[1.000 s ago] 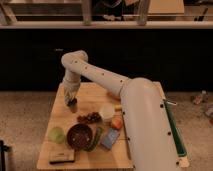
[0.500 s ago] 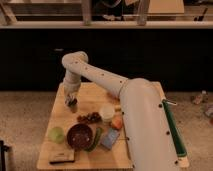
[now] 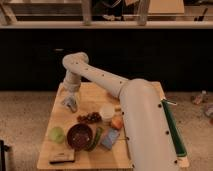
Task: Place towel in metal cup
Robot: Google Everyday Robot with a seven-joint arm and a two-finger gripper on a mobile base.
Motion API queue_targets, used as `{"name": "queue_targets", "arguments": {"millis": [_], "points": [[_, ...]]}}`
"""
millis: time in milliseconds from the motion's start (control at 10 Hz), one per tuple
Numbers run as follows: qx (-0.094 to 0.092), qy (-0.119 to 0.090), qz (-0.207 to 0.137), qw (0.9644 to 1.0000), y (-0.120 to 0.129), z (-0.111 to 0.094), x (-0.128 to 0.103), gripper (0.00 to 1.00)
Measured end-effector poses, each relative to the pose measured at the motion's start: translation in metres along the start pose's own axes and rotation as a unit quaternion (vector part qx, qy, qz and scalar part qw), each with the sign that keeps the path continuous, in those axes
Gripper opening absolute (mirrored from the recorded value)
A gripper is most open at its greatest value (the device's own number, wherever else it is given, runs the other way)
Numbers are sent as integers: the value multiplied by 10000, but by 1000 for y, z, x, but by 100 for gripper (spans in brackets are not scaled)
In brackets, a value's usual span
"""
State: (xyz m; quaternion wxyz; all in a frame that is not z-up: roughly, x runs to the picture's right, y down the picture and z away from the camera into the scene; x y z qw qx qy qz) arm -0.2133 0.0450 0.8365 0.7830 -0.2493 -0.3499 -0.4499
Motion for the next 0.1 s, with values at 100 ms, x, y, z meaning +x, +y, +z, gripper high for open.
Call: {"name": "queue_targets", "arguments": {"millis": [100], "points": [[14, 0, -24, 10000, 0, 0, 0, 80]]}}
